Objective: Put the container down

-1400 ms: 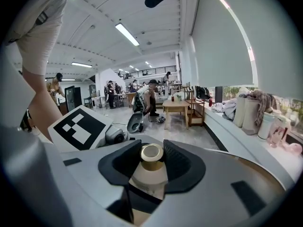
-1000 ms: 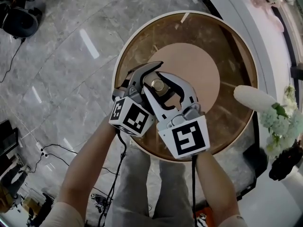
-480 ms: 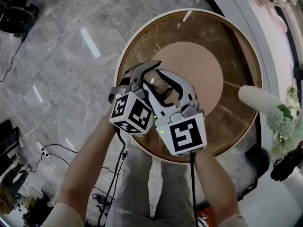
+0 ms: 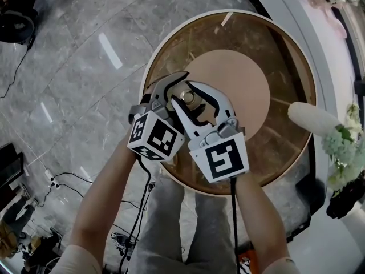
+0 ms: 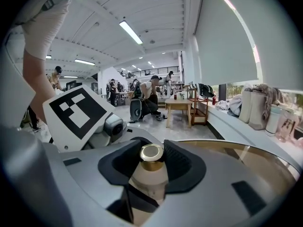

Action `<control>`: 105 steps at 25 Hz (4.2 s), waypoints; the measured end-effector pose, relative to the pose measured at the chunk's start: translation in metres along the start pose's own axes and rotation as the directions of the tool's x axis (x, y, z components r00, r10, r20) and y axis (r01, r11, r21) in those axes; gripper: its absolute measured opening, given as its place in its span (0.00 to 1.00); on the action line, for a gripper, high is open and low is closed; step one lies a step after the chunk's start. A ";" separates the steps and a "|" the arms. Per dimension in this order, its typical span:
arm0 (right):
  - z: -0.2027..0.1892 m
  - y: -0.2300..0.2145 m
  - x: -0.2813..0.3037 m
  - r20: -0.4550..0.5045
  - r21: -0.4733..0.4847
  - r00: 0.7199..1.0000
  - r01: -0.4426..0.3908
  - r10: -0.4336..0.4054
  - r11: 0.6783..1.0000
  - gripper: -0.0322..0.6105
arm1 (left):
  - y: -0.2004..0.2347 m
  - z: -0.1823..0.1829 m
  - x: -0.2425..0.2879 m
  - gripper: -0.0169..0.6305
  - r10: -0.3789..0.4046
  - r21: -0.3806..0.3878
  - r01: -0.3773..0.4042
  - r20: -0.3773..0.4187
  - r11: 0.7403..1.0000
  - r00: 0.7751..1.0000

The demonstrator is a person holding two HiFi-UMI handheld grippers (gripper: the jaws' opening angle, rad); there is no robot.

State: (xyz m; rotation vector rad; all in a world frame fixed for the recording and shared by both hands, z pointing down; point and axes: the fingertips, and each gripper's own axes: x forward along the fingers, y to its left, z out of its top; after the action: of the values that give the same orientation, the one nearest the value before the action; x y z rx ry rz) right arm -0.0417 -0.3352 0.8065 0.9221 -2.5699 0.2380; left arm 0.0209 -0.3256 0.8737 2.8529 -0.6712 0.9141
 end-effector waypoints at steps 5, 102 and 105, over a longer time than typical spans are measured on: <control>0.005 -0.001 -0.003 0.008 0.015 1.000 -0.003 0.003 1.000 0.31 | 0.000 0.000 -0.013 0.56 0.016 -0.015 -0.016 0.002 1.000 1.000; 0.550 0.129 -0.555 0.357 -0.054 0.905 0.269 -0.233 0.962 0.08 | -0.141 0.560 -0.559 0.04 0.421 -0.048 -0.441 0.411 0.896 0.809; 0.553 0.128 -0.557 0.361 -0.056 0.903 0.272 -0.235 0.961 0.08 | -0.140 0.562 -0.562 0.04 0.435 -0.075 -0.447 0.417 0.891 0.798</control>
State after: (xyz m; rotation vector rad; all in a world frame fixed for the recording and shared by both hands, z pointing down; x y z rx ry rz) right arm 0.0971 -0.0771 0.0669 1.3496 -2.7028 -0.1512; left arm -0.0258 -0.0940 0.1020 2.9944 -1.4289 0.3087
